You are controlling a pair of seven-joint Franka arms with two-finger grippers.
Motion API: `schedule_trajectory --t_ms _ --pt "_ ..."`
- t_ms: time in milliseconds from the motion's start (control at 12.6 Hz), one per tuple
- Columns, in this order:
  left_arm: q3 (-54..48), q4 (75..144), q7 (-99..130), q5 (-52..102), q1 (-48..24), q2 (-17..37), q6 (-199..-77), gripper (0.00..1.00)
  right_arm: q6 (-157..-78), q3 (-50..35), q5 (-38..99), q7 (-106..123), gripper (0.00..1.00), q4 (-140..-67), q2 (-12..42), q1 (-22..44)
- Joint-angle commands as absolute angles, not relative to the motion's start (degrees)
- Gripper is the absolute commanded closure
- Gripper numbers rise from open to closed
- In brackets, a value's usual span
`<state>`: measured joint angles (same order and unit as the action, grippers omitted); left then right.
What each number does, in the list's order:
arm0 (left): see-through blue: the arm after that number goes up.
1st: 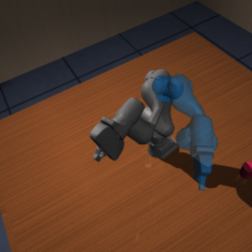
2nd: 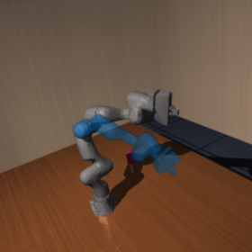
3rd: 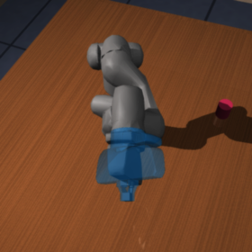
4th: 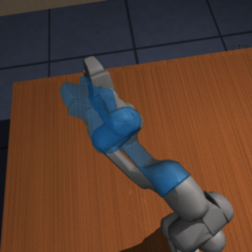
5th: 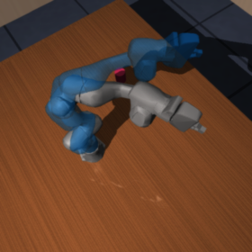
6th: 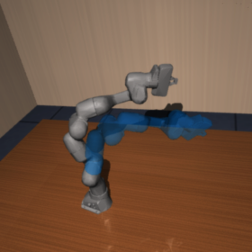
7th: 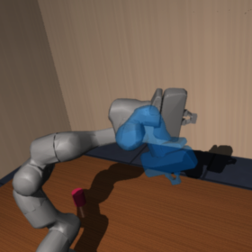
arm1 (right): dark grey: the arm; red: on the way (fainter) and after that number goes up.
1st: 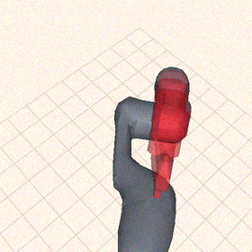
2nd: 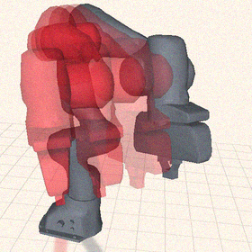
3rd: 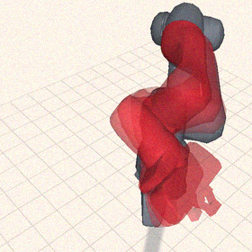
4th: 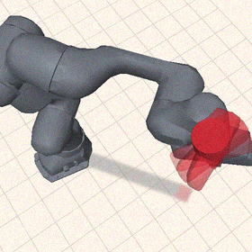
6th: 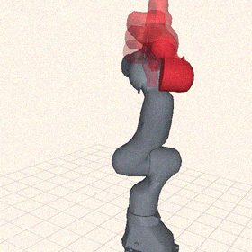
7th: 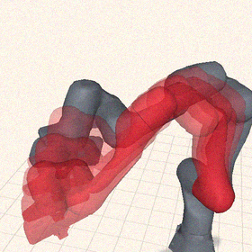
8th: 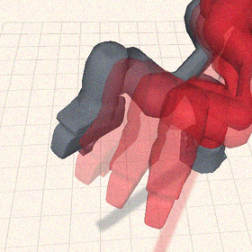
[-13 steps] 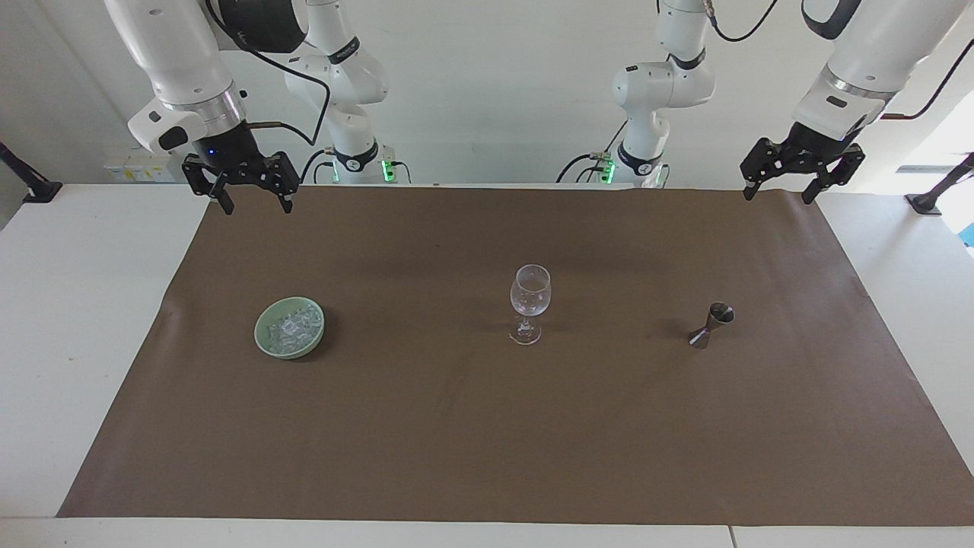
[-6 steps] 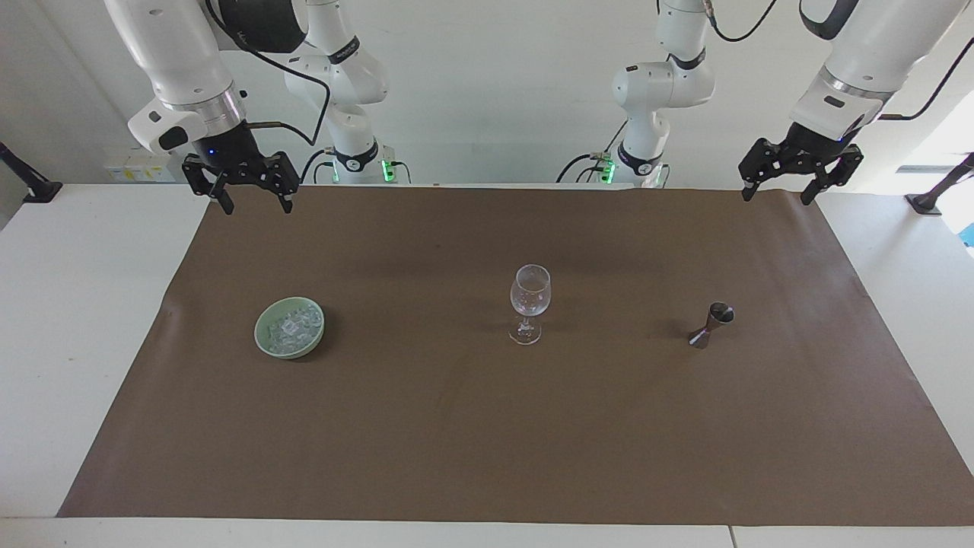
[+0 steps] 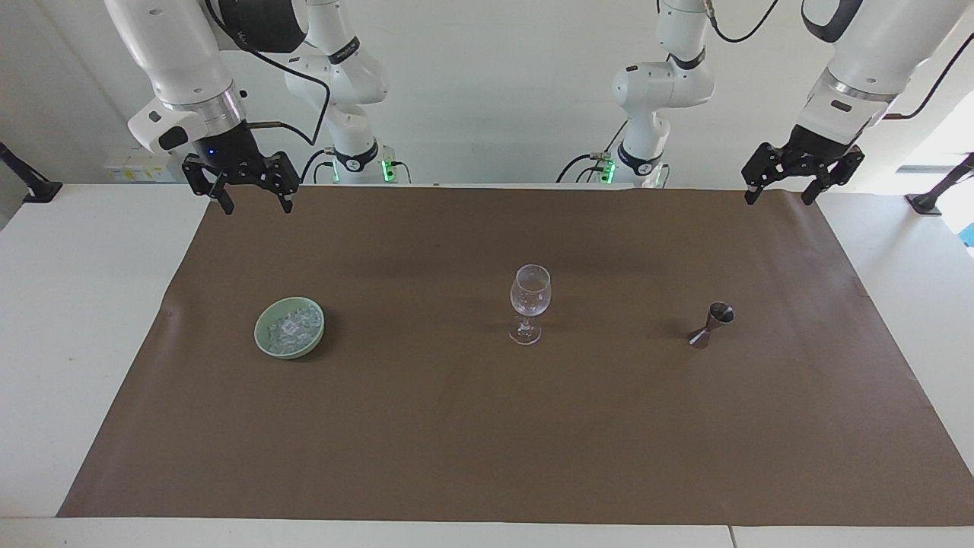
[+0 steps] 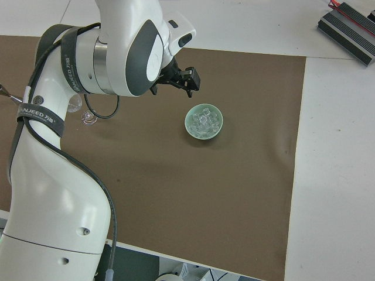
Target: Pour wine and add ice with both arms
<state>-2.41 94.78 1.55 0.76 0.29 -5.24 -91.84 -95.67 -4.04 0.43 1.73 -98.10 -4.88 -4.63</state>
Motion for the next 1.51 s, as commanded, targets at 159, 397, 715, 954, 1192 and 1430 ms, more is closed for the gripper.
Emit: schedule_trajectory --t_ms 159,397,715,954,1192,1430 --pt "-1.67 100.37 9.73 2.36 1.4 -7.82 -95.45 0.0 -95.45 -4.04 1.32 3.34 0.0 -99.4 -6.24 -5.01" --pt "-1.58 100.46 20.53 5.88 2.9 -7.73 -95.45 0.0 -95.45 -4.04 1.32 3.34 0.0 -99.4 -6.15 -5.01" --pt "-1.58 100.72 33.44 8.69 4.04 -7.73 -93.26 0.0 -95.45 -4.04 1.32 3.34 0.0 -99.4 -6.15 -5.01" --pt "-1.58 103.09 42.69 12.65 6.23 -7.73 -93.87 0.0 -95.45 -4.04 1.32 3.34 0.0 -99.4 -6.24 -5.01" --pt "-1.58 105.37 46.48 17.3 9.21 -6.95 -94.3 0.0 -95.45 -4.04 1.32 3.34 0.0 -99.4 -6.15 -5.01" --pt "-1.58 110.81 55.94 23.53 12.29 -6.94 -100.6 0.0 -95.45 -4.04 1.32 3.25 0.0 -99.4 -6.15 -5.01"
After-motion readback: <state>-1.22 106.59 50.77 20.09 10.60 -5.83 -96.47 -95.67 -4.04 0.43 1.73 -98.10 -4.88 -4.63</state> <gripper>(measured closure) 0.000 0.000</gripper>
